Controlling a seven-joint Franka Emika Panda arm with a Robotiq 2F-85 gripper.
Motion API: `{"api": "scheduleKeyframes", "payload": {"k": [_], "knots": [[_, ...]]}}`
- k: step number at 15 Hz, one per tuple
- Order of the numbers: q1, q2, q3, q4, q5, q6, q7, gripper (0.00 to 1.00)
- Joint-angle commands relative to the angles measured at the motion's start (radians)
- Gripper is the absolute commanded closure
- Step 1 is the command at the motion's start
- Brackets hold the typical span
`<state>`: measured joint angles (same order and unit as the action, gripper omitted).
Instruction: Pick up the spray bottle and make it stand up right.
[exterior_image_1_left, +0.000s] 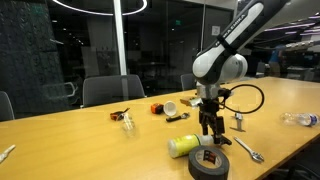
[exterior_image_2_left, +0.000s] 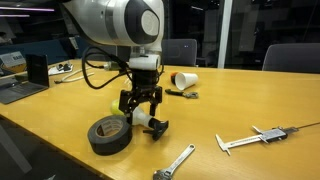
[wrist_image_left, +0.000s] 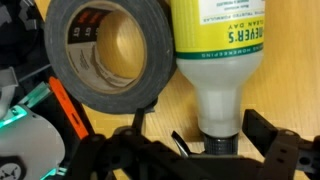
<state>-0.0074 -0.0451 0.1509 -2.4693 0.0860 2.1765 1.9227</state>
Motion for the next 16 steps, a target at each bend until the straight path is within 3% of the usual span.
{"api": "scheduleKeyframes", "payload": {"k": [1,8,9,10,16], "knots": [[0.031,0.035,-0.023,0.019,0.007,-0.003,0.171,0.00],[0.035,0.050,-0.057,0.020,-0.038,-0.008,0.184,0.00],[0.034,0.049,-0.061,0.019,-0.046,-0.010,0.180,0.25],[0.033,0.047,-0.064,0.019,-0.061,-0.016,0.173,0.26],[0.031,0.035,-0.074,0.025,-0.096,-0.045,0.125,0.69]]}}
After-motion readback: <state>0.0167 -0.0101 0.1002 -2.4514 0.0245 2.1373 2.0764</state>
